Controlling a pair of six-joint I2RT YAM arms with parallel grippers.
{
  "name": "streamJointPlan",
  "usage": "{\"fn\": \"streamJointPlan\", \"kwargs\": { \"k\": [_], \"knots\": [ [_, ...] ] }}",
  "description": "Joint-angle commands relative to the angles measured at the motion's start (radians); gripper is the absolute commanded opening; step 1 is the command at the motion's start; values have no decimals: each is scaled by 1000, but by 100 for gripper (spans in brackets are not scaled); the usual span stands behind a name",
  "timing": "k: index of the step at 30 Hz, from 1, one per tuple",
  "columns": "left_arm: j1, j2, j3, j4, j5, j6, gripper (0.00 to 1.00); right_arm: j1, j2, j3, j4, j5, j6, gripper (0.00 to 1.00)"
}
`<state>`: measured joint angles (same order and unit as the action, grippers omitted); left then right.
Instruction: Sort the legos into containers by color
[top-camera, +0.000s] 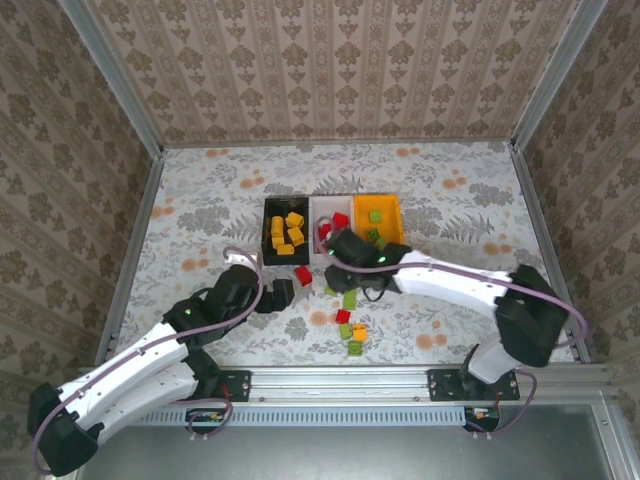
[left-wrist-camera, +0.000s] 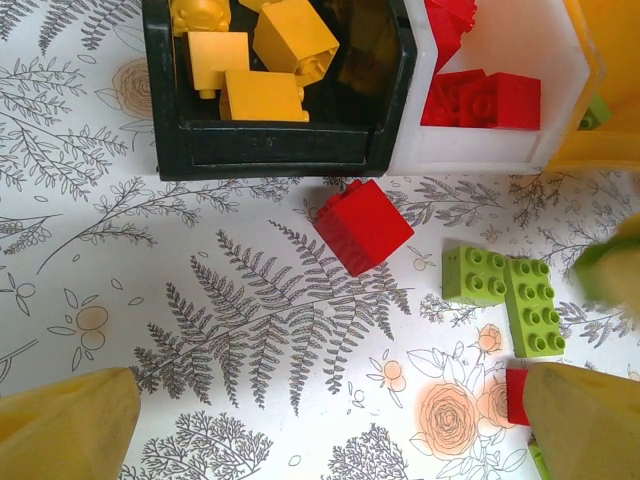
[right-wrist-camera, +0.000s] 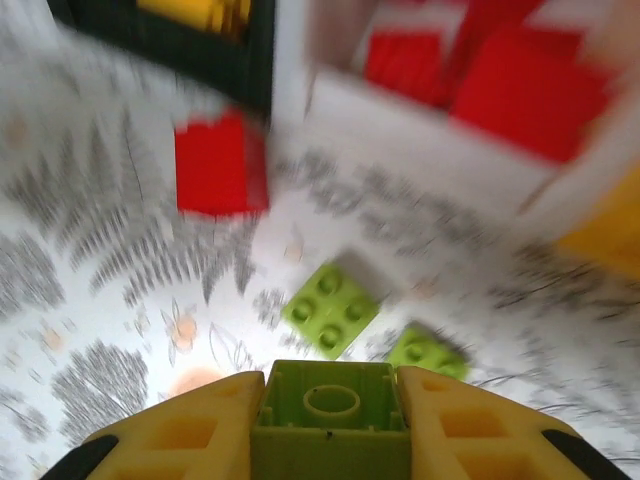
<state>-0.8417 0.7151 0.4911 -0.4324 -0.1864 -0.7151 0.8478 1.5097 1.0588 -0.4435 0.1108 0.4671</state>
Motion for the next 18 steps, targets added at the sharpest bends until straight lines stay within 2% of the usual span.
{"fn": "streamJointPlan", "kwargs": {
  "k": [1,8,15,18],
  "knots": [
    [9,15,9,20,10,-7,100,-124,-72,7,-28,35,0,32],
    [11,22,12,32,15,-6,100,-348,55,108,-2,6,-8,32],
    [14,23,18,27,17,-4,100,-423,207,180,23,13,10,35],
    [15,28,21,35,21,-2,100,-425,222,200,13,26,10,44]
  ]
}}
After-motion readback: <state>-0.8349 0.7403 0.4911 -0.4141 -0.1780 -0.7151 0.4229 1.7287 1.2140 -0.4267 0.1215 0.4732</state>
